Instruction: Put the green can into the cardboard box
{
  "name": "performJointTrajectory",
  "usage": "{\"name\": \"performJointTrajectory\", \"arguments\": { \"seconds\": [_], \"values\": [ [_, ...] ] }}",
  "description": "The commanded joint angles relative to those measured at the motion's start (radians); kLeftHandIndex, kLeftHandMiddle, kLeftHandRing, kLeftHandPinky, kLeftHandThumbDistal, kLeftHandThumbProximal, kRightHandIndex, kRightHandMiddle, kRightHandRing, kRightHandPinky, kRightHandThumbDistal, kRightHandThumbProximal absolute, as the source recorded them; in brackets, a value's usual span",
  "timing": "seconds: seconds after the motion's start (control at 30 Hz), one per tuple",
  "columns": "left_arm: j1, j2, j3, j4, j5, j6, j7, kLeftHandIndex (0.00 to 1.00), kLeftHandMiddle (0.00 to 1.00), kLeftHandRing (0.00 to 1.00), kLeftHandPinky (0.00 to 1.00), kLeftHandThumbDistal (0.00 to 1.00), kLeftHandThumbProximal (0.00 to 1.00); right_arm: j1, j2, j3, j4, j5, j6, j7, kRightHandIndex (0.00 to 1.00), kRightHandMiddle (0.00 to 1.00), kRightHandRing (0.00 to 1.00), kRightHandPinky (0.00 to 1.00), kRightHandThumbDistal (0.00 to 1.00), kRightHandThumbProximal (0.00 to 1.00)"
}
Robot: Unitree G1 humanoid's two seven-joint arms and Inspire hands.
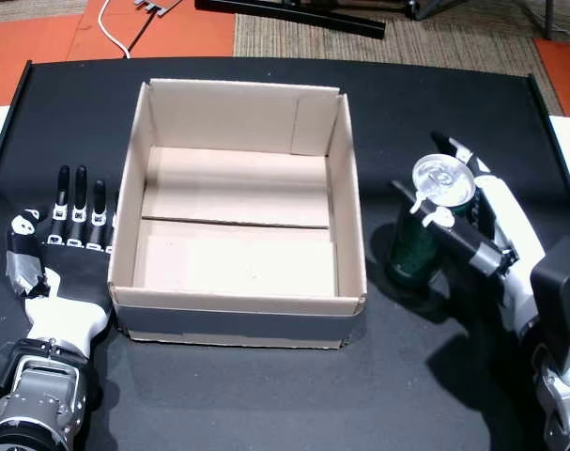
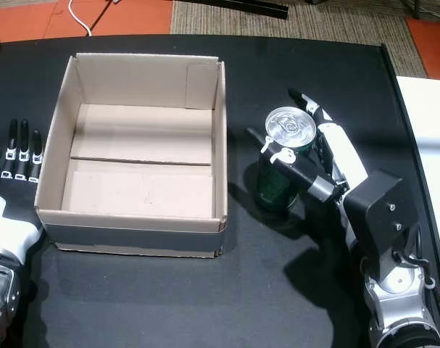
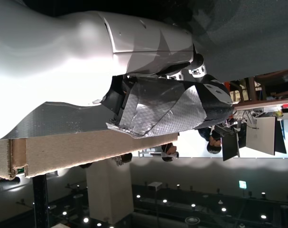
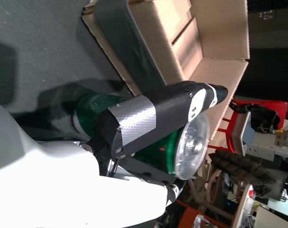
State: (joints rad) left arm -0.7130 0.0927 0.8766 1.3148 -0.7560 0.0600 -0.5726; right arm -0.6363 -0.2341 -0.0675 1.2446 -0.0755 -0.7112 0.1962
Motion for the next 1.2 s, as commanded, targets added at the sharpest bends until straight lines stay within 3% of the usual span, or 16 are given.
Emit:
{"name": "performJointTrajectory", "arguments": {
  "seconds": [0.0, 0.13, 0.27, 0.5, 0.7, 0.8, 0.9, 1.0, 1.07, 1.17],
  "values": [
    [0.036, -0.004, 0.001, 0.031, 0.014, 0.002, 0.054, 0.46, 0.46, 0.57, 0.74, 0.01, 0.81, -0.018, 0.008, -0.01, 0.019, 0.007, 0.009, 0.004, 1.0, 1.0, 1.0, 1.0, 1.0, 0.58],
    [0.026, -0.001, 0.01, 0.029, 0.005, 0.007, 0.076, 0.47, 0.46, 0.57, 0.77, 0.0, 0.85, -0.035, 0.023, -0.03, 0.032, 0.026, 0.033, 0.025, 1.0, 1.0, 1.0, 1.0, 1.0, 0.55],
    [0.031, 0.003, 0.01, 0.029, 0.009, 0.007, 0.06, 0.45, 0.46, 0.58, 0.76, 0.0, 0.83, -0.045, 0.038, -0.054, 0.038, 0.049, 0.059, 0.046, 1.0, 1.0, 1.0, 1.0, 1.0, 0.53],
    [0.028, 0.001, 0.016, 0.029, 0.006, 0.004, 0.071, 0.47, 0.46, 0.57, 0.73, 0.0, 0.84, -0.03, 0.033, -0.047, 0.038, 0.031, 0.058, 0.023, 1.0, 1.0, 1.0, 1.0, 1.0, 0.56],
    [0.031, 0.002, 0.015, 0.029, 0.01, 0.0, 0.069, 0.47, 0.46, 0.57, 0.73, 0.0, 0.82, -0.014, 0.029, -0.035, 0.04, 0.013, 0.047, -0.011, 1.0, 0.98, 0.99, 0.98, 1.0, 0.49],
    [0.034, 0.006, 0.013, 0.028, 0.012, -0.001, 0.06, 0.47, 0.46, 0.58, 0.78, 0.0, 0.83, -0.008, 0.029, -0.033, 0.04, 0.008, 0.053, -0.024, 0.99, 0.95, 0.94, 0.92, 0.9, 0.4],
    [0.035, 0.009, 0.018, 0.028, 0.005, 0.004, 0.054, 0.46, 0.46, 0.58, 0.74, 0.0, 0.82, -0.005, 0.036, -0.046, 0.04, 0.025, 0.073, -0.014, 0.99, 0.92, 0.9, 0.88, 0.83, 0.37],
    [0.035, 0.011, 0.02, 0.027, 0.004, 0.007, 0.05, 0.47, 0.47, 0.6, 0.72, 0.0, 0.82, 0.001, 0.037, -0.043, 0.039, 0.021, 0.065, -0.025, 0.93, 0.86, 0.84, 0.83, 0.58, 0.29],
    [0.037, 0.011, 0.018, 0.027, 0.007, 0.006, 0.048, 0.47, 0.47, 0.6, 0.75, 0.0, 0.83, 0.005, 0.034, -0.034, 0.038, 0.007, 0.062, -0.045, 0.89, 0.83, 0.8, 0.79, 0.34, 0.19],
    [0.038, 0.01, 0.017, 0.027, 0.008, 0.004, 0.053, 0.46, 0.47, 0.6, 0.76, 0.0, 0.82, 0.01, 0.033, -0.029, 0.037, 0.002, 0.059, -0.059, 0.83, 0.77, 0.74, 0.75, 0.11, 0.0]
  ]
}}
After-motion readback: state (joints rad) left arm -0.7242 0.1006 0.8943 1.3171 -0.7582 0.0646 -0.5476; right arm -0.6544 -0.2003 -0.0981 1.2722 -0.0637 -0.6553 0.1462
